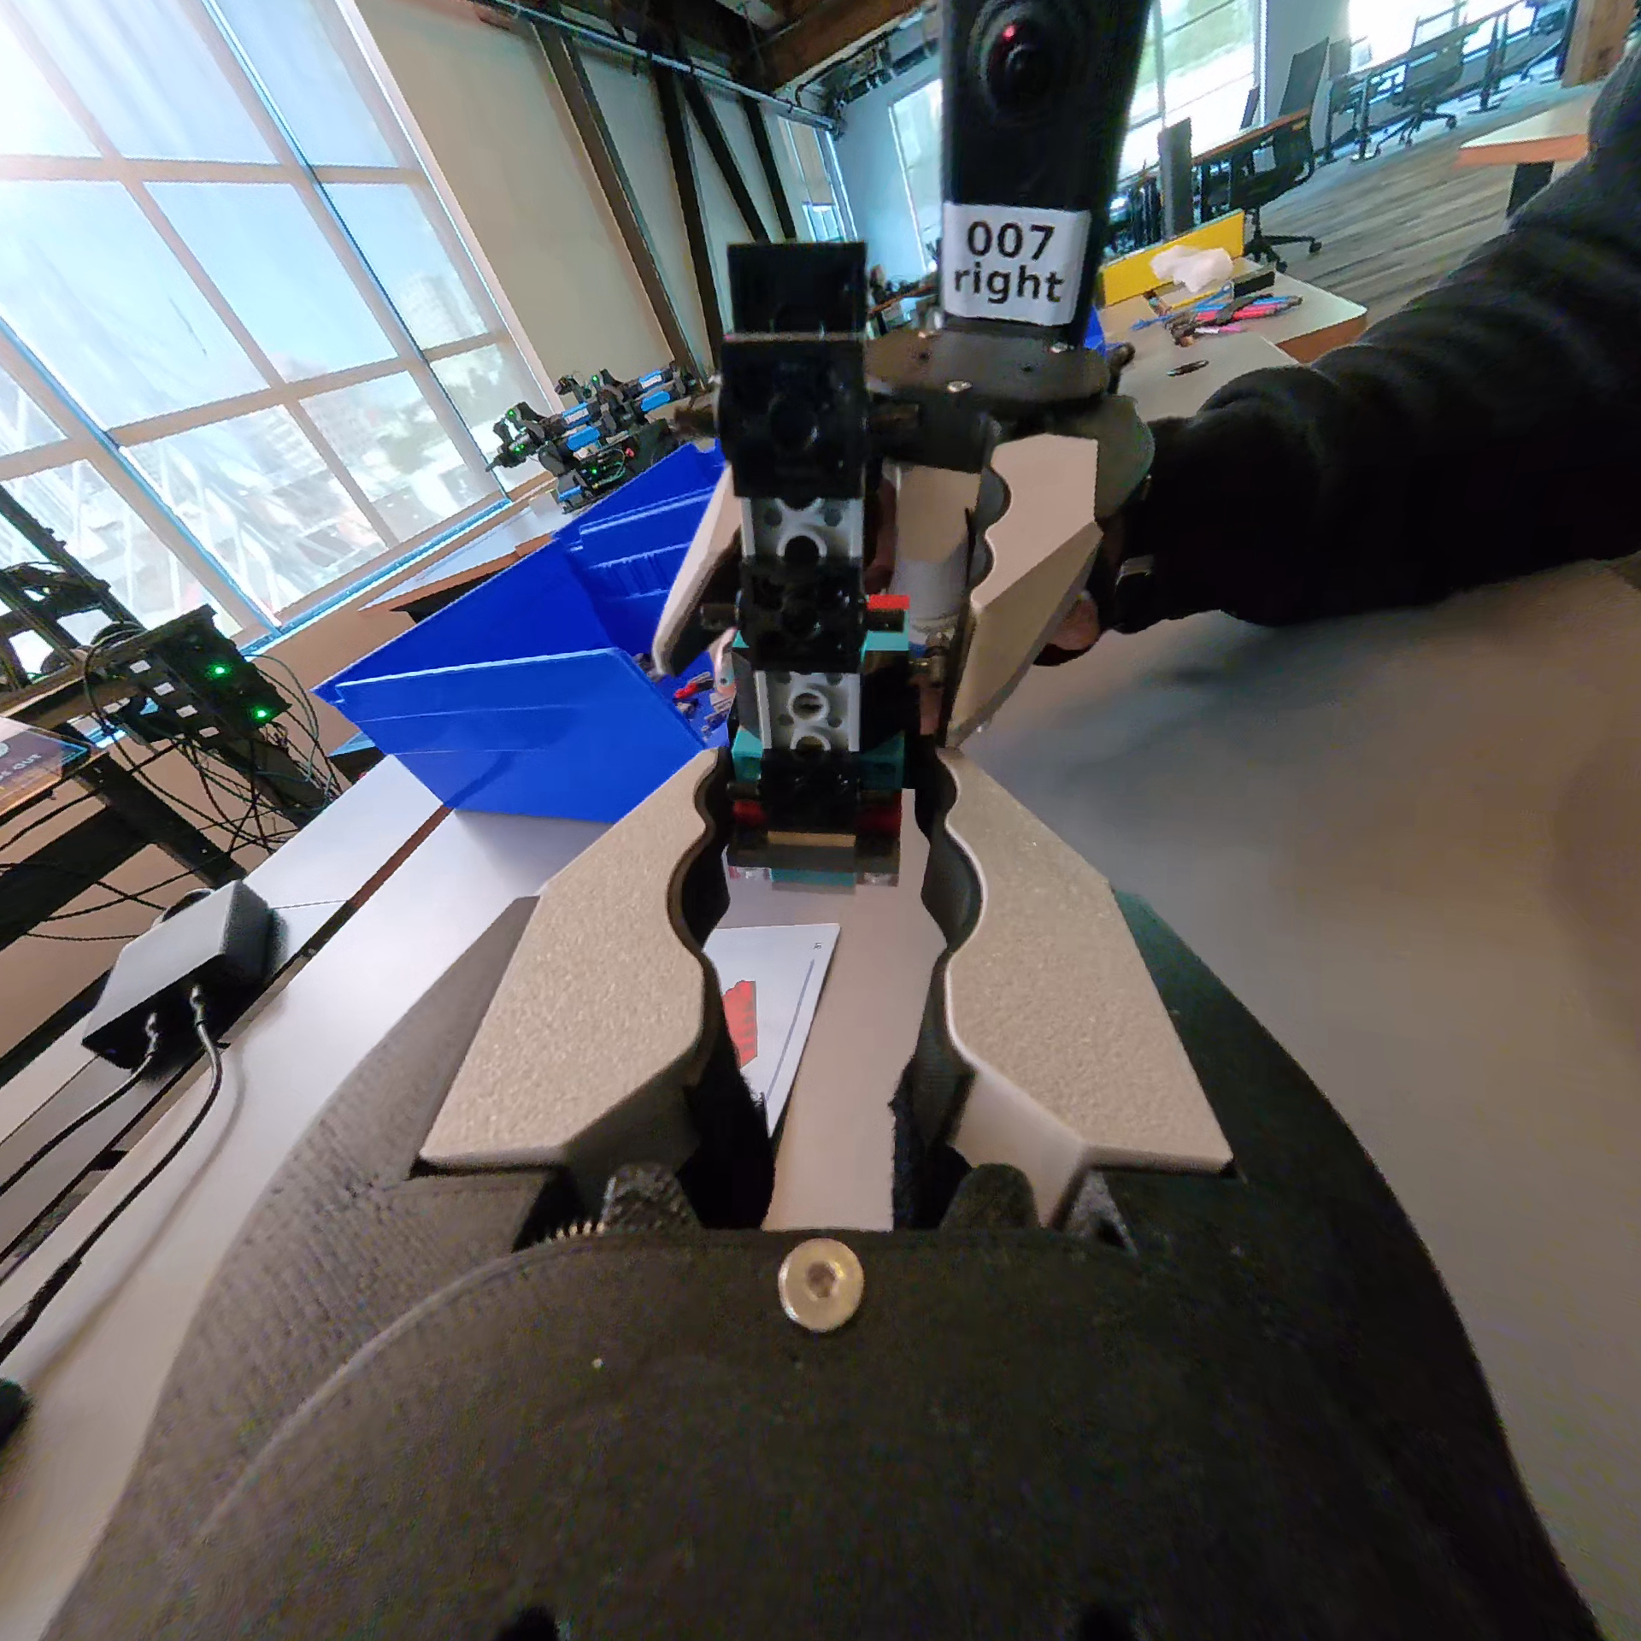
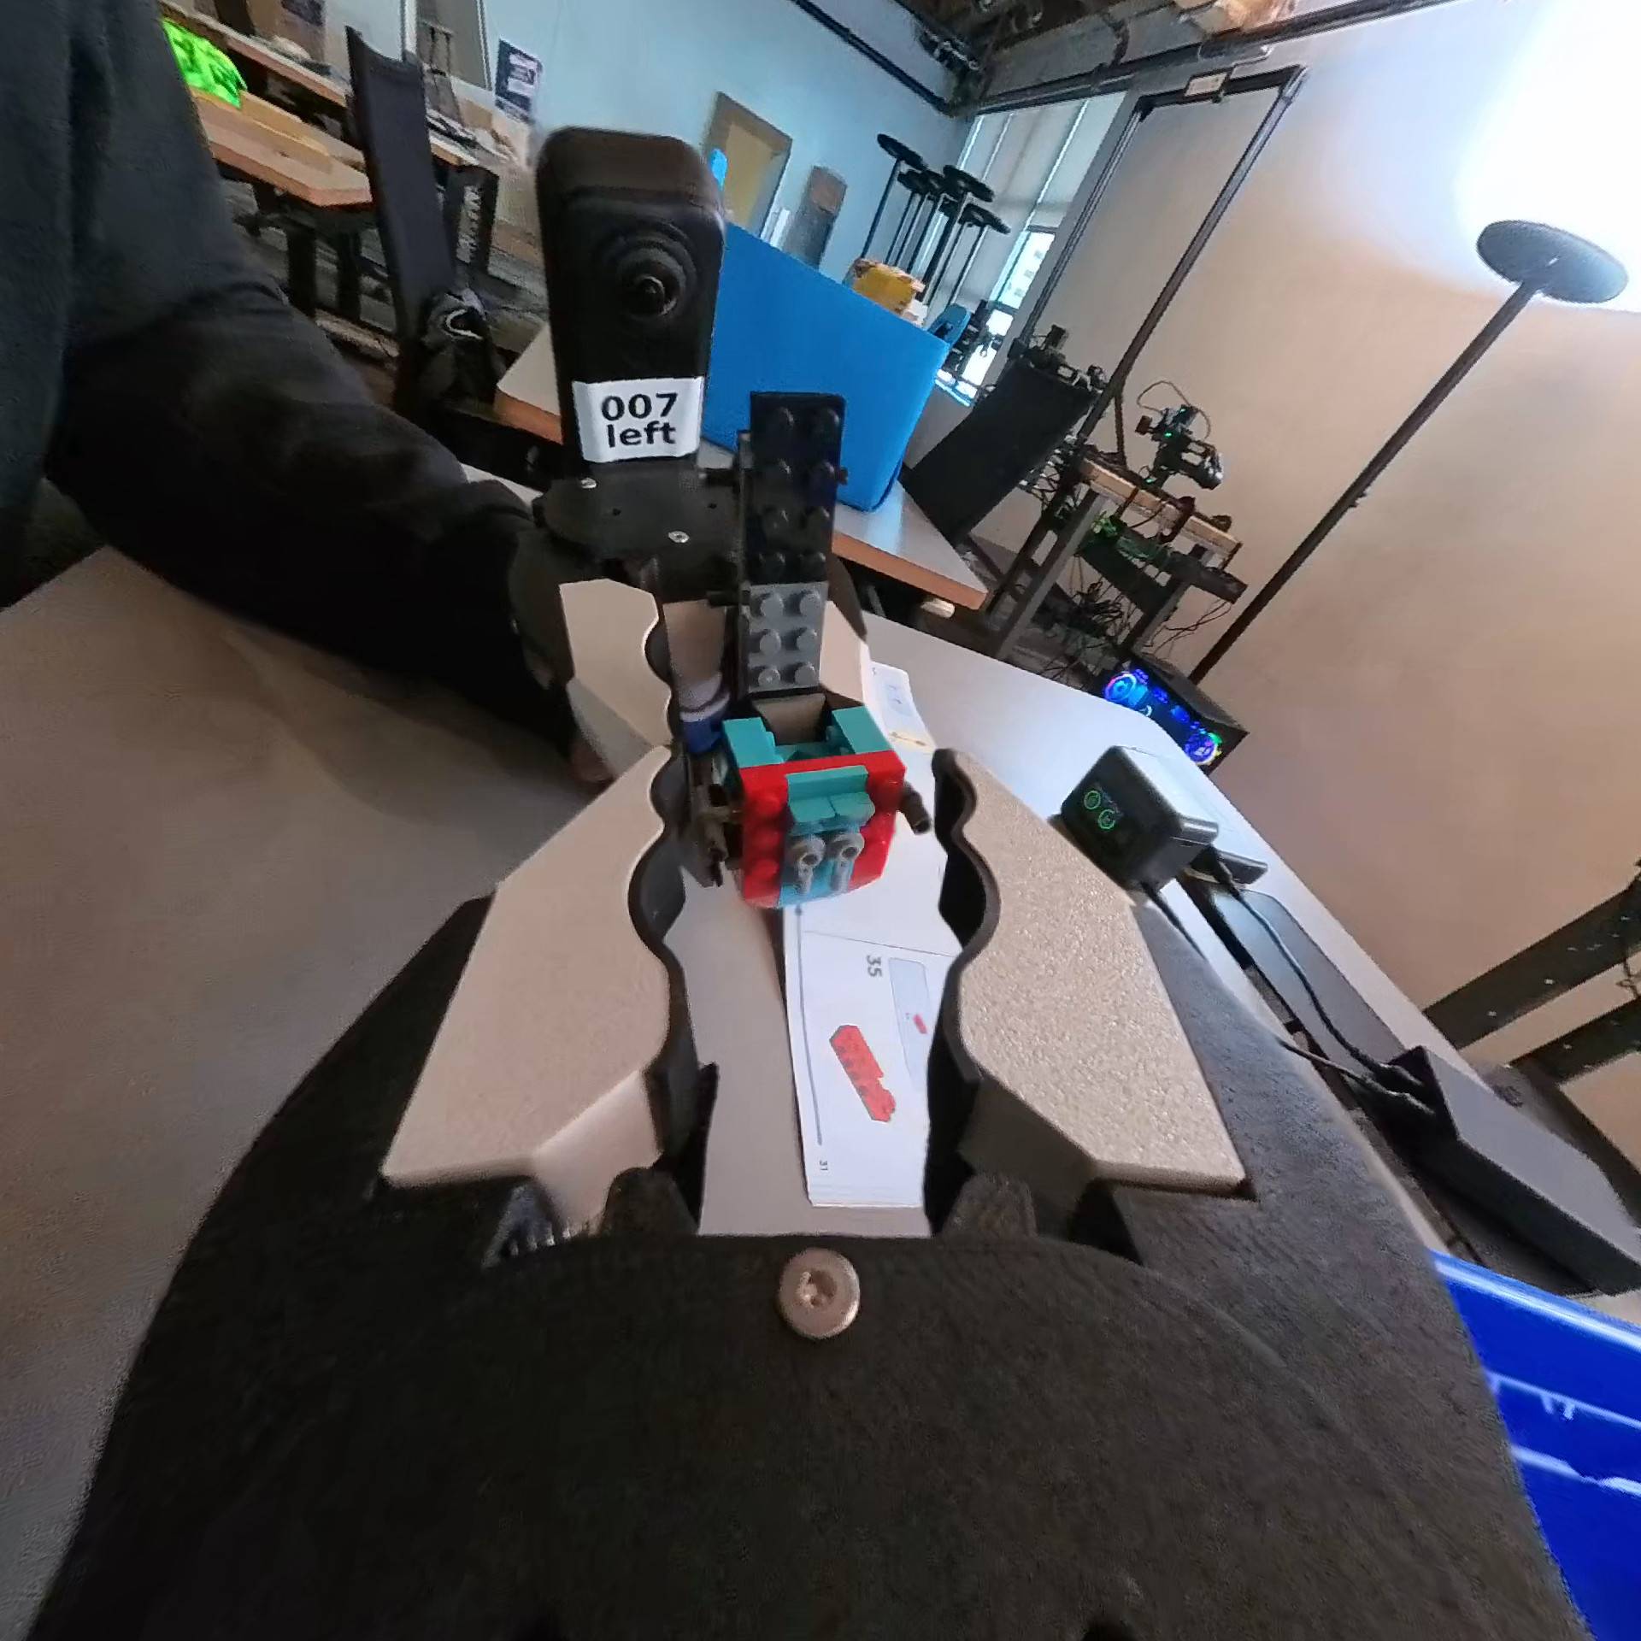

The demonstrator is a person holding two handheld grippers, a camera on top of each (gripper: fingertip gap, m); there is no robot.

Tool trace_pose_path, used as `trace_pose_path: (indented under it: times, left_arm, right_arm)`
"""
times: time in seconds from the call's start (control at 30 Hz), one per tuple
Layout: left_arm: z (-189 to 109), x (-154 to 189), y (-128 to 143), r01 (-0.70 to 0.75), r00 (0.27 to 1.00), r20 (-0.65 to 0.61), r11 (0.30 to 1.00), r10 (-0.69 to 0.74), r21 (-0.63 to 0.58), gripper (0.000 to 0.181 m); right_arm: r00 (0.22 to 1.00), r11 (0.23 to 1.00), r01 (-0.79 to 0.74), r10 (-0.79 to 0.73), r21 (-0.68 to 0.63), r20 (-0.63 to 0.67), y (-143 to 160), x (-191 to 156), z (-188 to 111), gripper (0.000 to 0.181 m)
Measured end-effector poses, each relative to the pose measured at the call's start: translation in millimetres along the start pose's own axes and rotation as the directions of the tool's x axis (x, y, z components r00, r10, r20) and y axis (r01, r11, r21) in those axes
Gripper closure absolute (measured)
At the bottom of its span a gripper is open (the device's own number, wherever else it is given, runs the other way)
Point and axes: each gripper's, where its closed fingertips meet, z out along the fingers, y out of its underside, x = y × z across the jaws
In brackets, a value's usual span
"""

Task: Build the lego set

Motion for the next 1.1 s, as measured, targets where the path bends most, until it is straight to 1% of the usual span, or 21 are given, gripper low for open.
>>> trace_pose_path:
  times: [0.1,0.23,0.4,0.57,0.7,0.83,0.97,1.1]
  left_arm:
    - [-2,-4,-1,0.02,1.0,0.009,1.0,-0.02,0.011,0.141]
    - [-5,-5,-5,0.038,0.999,-0.004,0.999,-0.038,0.034,0.141]
    - [-4,2,-1,0.018,0.999,-0.042,1.0,-0.017,0.008,0.141]
    - [-3,8,1,0.028,0.996,-0.082,1.0,-0.028,0.001,0.141]
    - [-2,10,2,0.029,0.996,-0.089,1.0,-0.029,-0.003,0.141]
    - [-2,11,2,0.027,0.995,-0.093,1.0,-0.028,-0.006,0.141]
    - [-2,11,2,0.033,0.994,-0.101,0.999,-0.033,-0.006,0.141]
    - [-3,15,3,0.036,0.992,-0.124,0.999,-0.037,-0.011,0.141]
  right_arm:
    - [0.999,0.999,0.036,-0.036,-0.021,0.002,2,0,-3,0.119]
    - [0.999,0.999,0.045,-0.045,-0.007,0.01,-3,-2,-5,0.119]
    - [0.997,0.997,0.072,-0.073,0.017,0.024,-11,-6,-6,0.123]
    - [0.995,0.996,0.09,-0.09,0.005,0.045,-10,-12,-5,0.132]
    - [0.993,0.995,0.104,-0.103,-0.007,0.051,-8,-14,-3,0.134]
    - [0.993,0.994,0.106,-0.105,-0.007,0.048,-7,-14,-4,0.137]
    - [0.993,0.994,0.105,-0.104,-0.016,0.05,-6,-14,-3,0.135]
    - [0.994,0.998,0.069,-0.068,-0.011,0.081,-5,-17,-3,0.135]
